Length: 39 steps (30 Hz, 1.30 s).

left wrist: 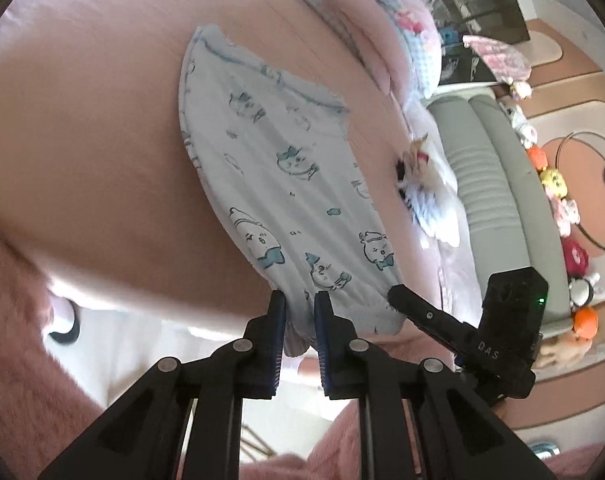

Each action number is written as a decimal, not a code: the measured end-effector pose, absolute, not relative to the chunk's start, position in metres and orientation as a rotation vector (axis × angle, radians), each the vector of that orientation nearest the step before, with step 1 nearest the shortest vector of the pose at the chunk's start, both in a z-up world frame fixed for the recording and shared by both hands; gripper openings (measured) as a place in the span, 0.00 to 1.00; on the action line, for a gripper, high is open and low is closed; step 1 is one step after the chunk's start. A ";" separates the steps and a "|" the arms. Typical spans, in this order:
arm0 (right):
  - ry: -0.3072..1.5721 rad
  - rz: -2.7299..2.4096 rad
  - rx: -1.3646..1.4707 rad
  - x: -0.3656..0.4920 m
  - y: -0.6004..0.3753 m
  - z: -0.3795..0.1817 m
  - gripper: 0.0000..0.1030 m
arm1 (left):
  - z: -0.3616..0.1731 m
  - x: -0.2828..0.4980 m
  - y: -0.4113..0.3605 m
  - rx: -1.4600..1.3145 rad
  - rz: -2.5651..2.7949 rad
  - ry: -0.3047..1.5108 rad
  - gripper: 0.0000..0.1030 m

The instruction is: Fold clothes

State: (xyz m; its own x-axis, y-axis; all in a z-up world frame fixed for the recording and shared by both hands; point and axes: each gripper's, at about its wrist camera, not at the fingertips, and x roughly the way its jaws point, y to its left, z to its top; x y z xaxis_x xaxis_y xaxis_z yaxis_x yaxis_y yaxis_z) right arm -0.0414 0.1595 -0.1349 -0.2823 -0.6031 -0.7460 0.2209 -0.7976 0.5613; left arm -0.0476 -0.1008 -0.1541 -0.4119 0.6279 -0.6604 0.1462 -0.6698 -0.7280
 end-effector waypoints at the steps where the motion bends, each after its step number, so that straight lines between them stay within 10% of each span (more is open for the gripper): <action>1: -0.475 -2.096 1.477 -0.037 0.158 -0.140 0.13 | -0.161 -0.046 -0.102 -1.490 2.131 -1.098 0.12; 14: -0.595 -2.027 1.364 -0.157 0.128 -0.112 0.13 | -0.149 -0.147 -0.136 -1.319 2.159 -1.161 0.12; 22: -0.472 -2.157 1.506 -0.255 0.106 -0.158 0.15 | -0.158 -0.218 -0.157 -1.369 2.357 -0.870 0.21; 24: -0.532 -2.155 1.446 -0.251 0.117 -0.153 0.39 | -0.160 -0.216 -0.148 -1.373 2.367 -0.791 0.51; 26: -0.497 -2.218 1.369 -0.241 0.126 -0.145 0.59 | -0.163 -0.214 -0.139 -1.377 2.376 -0.712 0.53; 32: -0.136 -2.229 1.339 -0.218 0.116 -0.148 0.59 | -0.171 -0.208 -0.113 -1.382 2.392 -0.475 0.53; 35: 0.020 -2.195 1.351 -0.206 0.104 -0.162 0.59 | -0.175 -0.206 -0.100 -1.381 2.394 -0.357 0.48; 37: 0.092 -2.182 1.357 -0.200 0.098 -0.172 0.57 | -0.174 -0.205 -0.093 -1.374 2.402 -0.307 0.17; 39: 0.096 -2.156 1.321 -0.193 0.097 -0.177 0.22 | -0.168 -0.205 -0.091 -1.359 2.425 -0.305 0.06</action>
